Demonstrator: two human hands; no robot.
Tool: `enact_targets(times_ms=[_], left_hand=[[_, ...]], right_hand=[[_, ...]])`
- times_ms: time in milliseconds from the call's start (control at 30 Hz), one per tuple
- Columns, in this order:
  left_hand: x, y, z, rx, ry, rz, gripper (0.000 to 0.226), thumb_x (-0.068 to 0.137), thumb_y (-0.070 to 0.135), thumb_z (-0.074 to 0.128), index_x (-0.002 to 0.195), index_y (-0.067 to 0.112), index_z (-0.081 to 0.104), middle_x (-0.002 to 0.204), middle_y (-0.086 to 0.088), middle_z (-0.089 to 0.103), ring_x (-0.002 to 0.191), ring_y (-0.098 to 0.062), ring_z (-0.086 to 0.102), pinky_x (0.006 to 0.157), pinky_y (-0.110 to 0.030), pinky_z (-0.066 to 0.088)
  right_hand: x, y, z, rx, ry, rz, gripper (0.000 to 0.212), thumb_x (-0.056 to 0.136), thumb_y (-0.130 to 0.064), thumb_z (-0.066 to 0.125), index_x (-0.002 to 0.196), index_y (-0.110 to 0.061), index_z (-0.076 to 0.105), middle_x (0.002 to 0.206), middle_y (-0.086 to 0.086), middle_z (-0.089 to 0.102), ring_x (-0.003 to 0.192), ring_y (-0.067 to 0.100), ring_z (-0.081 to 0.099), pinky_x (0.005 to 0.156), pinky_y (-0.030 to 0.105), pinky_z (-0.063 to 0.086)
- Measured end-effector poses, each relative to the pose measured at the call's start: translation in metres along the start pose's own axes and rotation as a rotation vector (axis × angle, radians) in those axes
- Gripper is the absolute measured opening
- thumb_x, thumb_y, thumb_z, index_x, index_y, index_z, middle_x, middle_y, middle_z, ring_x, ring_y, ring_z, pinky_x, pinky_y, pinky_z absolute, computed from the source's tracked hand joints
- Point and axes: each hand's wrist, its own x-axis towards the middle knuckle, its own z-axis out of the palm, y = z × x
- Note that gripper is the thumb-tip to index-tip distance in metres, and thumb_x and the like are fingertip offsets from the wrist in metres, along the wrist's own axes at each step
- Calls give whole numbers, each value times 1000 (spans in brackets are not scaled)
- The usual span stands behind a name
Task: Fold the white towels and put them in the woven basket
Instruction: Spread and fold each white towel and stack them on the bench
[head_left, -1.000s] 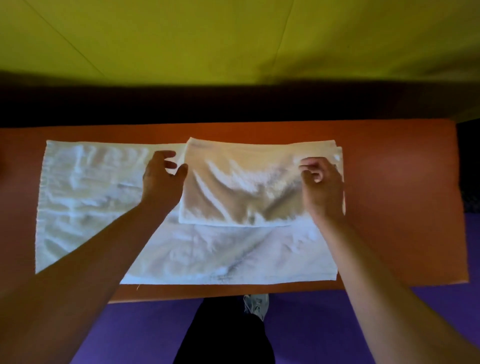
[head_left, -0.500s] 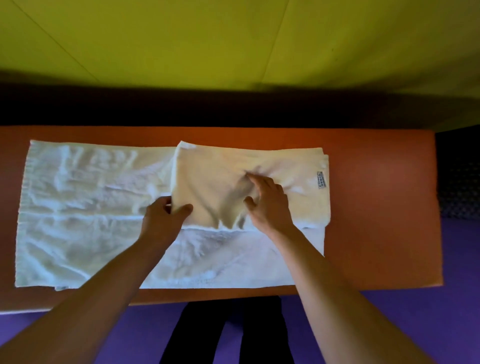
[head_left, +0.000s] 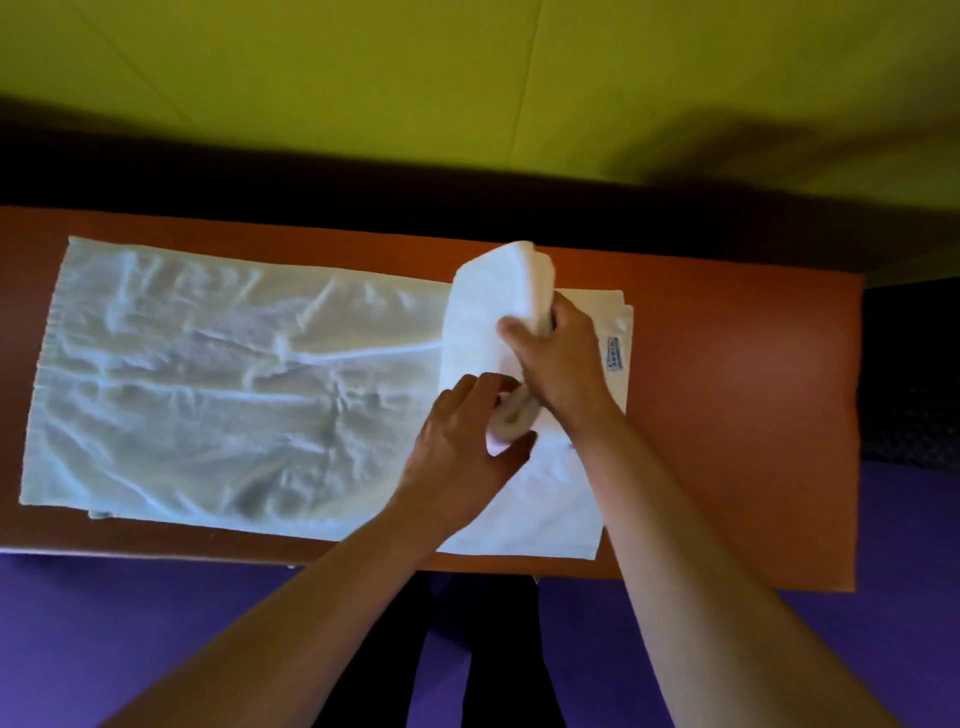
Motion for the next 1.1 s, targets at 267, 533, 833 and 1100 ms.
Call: enact_targets(times_ms=[267, 533, 833, 1100], left_hand=[[19, -10, 20, 140, 88, -123, 29, 97, 31, 58, 125, 22, 53, 122, 3, 54, 108, -22, 56, 86, -40, 52], [40, -36, 43, -7, -20, -472, 54, 92, 49, 65, 135, 22, 44, 126, -2, 55, 111, -25, 59, 89, -39, 51], [50, -30, 52, -222, -36, -546, 77, 80, 36, 84, 143, 28, 41, 120, 5, 59, 105, -19, 62, 80, -34, 54], [57, 30, 45, -50, -75, -205, 56, 78, 18, 74, 127, 30, 50, 109, 3, 56, 91, -20, 58, 65, -30, 43]], right_hand=[[17, 69, -77, -39, 104, 135, 24, 95, -26, 68, 115, -14, 61, 90, -11, 63, 76, 7, 64, 50, 13, 44], [8, 96, -71, -680, 391, -81, 62, 79, -39, 78, 130, -19, 50, 126, 7, 57, 114, 29, 53, 96, 39, 42], [0, 107, -71, -643, -7, -276, 33, 95, -27, 58, 128, -26, 58, 131, -4, 60, 122, 25, 55, 105, 44, 46], [-2, 83, -127, -251, 127, -209, 85, 82, -32, 82, 151, -34, 33, 146, -4, 48, 131, 18, 49, 108, 48, 48]])
